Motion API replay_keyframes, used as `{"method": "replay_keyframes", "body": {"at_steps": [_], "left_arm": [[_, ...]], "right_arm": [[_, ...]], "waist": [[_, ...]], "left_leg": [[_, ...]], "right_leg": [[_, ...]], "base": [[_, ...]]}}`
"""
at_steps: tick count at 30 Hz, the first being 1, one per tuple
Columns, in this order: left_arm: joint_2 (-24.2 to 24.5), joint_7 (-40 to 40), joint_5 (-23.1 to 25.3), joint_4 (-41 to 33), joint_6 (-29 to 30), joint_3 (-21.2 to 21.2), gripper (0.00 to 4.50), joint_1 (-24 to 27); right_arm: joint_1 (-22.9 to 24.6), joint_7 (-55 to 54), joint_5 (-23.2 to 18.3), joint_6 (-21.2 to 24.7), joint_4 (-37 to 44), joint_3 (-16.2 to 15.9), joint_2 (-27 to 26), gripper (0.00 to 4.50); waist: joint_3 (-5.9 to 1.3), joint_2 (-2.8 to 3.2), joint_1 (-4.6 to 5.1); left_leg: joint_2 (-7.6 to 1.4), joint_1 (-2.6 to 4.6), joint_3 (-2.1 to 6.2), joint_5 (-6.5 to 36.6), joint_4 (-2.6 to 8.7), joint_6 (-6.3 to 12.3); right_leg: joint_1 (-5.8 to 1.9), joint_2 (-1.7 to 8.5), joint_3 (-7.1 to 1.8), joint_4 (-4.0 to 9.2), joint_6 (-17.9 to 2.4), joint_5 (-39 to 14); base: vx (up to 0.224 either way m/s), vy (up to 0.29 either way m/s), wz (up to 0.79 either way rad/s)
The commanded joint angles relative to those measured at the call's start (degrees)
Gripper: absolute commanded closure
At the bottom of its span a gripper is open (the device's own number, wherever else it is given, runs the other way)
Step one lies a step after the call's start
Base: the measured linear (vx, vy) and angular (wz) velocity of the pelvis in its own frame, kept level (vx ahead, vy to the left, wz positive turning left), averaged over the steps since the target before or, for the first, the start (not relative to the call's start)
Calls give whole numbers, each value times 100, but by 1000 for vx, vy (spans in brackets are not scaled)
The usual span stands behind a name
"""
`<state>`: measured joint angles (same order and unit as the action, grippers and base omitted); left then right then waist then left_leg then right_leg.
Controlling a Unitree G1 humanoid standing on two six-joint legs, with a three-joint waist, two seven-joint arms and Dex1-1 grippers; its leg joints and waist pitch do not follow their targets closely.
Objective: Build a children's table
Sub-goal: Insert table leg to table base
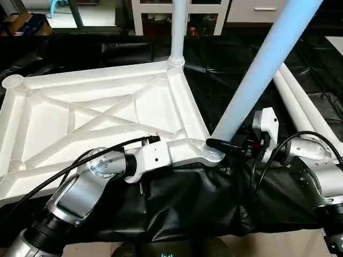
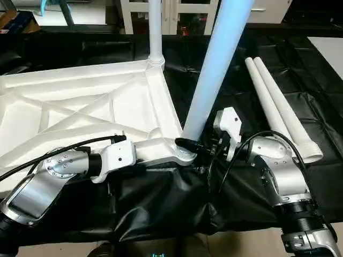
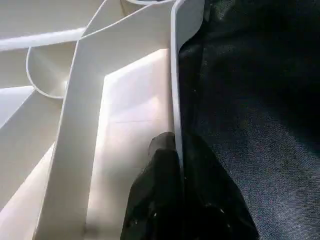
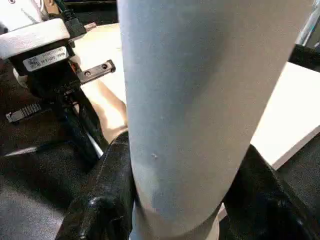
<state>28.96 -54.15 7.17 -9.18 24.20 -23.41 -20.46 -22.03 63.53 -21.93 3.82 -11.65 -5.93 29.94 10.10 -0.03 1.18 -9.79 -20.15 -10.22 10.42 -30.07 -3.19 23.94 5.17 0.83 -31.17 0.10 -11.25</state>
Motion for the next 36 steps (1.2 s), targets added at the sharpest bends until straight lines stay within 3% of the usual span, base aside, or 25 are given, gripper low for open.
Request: {"method": "replay_keyframes", "body": {"at_steps": [1, 2, 3, 4, 5, 7, 9, 10, 13, 15, 18, 19, 21, 23, 25, 29, 32, 36], "left_arm": [[-89, -51, -55, 28, -109, -306, 450, 149], [-85, -53, -53, 26, -110, -305, 450, 155], [-83, -55, -52, 25, -109, -304, 450, 156], [-83, -55, -51, 25, -109, -303, 450, 158], [-82, -55, -51, 24, -108, -299, 450, 161], [-82, -56, -50, 25, -108, -298, 450, 162], [-85, -56, -49, 34, -111, -292, 450, 157], [-86, -56, -47, 38, -112, -293, 450, 154], [-94, -53, -46, 46, -107, -290, 450, 144], [-98, -51, -45, 49, -105, -285, 450, 140], [-97, -42, -46, 45, -97, -278, 450, 143], [-95, -40, -46, 47, -97, -277, 450, 144], [-90, -38, -47, 48, -97, -278, 450, 146], [-85, -38, -50, 59, -103, -279, 450, 142], [-85, -39, -52, 73, -111, -283, 450, 134], [-96, -49, -42, 100, -124, -284, 450, 116], [-101, -43, -33, 135, -156, -283, 450, 110], [-93, -47, -33, 166, -183, -267, 450, 101]], "right_arm": [[282, -57, 349, 414, -321, -406, -89, 188], [282, -72, 274, 441, -251, -356, -109, 185], [281, -71, 221, 465, -203, -325, -117, 175], [280, -79, 155, 487, -133, -278, -129, 175], [278, -69, 4, 561, 30, -188, -132, 148], [278, -65, -53, 593, 96, -153, -131, 140], [287, -67, -142, 660, 259, -78, -96, 123], [296, -69, -151, 654, 302, -58, -79, 108], [372, -45, -187, 738, 491, 29, -3, 89], [453, -12, -265, 844, 680, 91, 78, 65], [589, -55, -381, 959, 1006, 282, 218, 47], [621, -88, -410, 980, 1068, 350, 246, 36], [661, -114, -442, 1025, 1136, 424, 276, 9], [701, -159, -438, 1017, 1169, 489, 289, 4], [747, -201, -422, 990, 1176, 535, 287, 4], [844, -314, -393, 1002, 1279, 548, 285, 4], [896, -369, -364, 1023, 1378, 545, 228, 4], [871, -430, -360, 1044, 1374, 573, 186, 21]], "waist": [[-115, -18, -39], [-142, -14, -46], [-188, -56, -58], [-188, -59, -64], [-166, -51, -65], [-178, -22, -68], [-189, -31, -80], [-207, -34, -110], [-220, -38, -168], [-256, -23, -197], [-305, -24, -221], [-292, -29, -226], [-248, -38, -245], [-222, -31, -254], [-223, -11, -252], [-253, -17, -251], [-302, -10, -256], [-314, -3, -260]], "left_leg": [[-305, -1, 125, 2348, 454, 203], [-303, 16, 105, 2253, 431, 199], [-304, 14, 71, 1998, 399, 285], [-302, 8, 52, 1815, 392, 347], [-299, -30, 33, 1637, 389, 459], [-312, 8, 6, 1555, 372, 509], [-311, 10, -26, 1397, 352, 552], [-321, 54, -56, 1294, 324, 605], [-307, 46, -112, 912, 261, 772], [-302, 3, -106, 473, 227, 906], [-282, -33, -107, 39, 164, 1115], [-281, -48, -111, 41, 161, 1141], [-283, -67, -112, 356, 180, 1079], [-288, -42, -104, 814, 216, 846], [-284, -57, -78, 933, 235, 723], [-274, -45, -86, 732, 208, 729], [-262, -58, -88, 425, 172, 846], [-259, -67, -94, 340, 149, 963]], "right_leg": [[-86, 251, -178, 426, -939, -2595], [-83, 257, -188, 427, -988, -2452], [-122, 249, -200, 381, -1072, -1978], [-131, 240, -197, 357, -1135, -1742], [-154, 240, -195, 340, -1175, -1581], [-140, 249, -191, 338, -1212, -1635], [-141, 236, -185, 324, -1250, -1484], [-120, 231, -194, 315, -1257, -1411], [-110, 212, -219, 254, -1308, -1050], [-174, 205, -200, 161, -1406, -459], [-198, 193, -186, 77, -1494, 201], [-190, 189, -184, 80, -1499, 210], [-178, 211, -179, 130, -1428, -305], [-149, 223, -184, 215, -1260, -1220], [-153, 231, -183, 231, -1155, -1534], [-146, 201, -181, 202, -1143, -1206], [-181, 187, -170, 131, -1293, -612], [-202, 185, -163, 100, -1444, -352]], "base": [[0, 0, 0], [0, 0, 0], [0, 0, 0], [0, 0, 0], [0, 0, 0], [0, 0, 0], [0, 0, 0], [0, 0, 0], [0, 0, 0], [0, 0, 0], [0, 0, 0], [0, 0, 0], [0, 0, 0], [0, 0, 0], [0, 0, 0], [0, 0, 0], [0, 0, 0], [0, 0, 0]]}}
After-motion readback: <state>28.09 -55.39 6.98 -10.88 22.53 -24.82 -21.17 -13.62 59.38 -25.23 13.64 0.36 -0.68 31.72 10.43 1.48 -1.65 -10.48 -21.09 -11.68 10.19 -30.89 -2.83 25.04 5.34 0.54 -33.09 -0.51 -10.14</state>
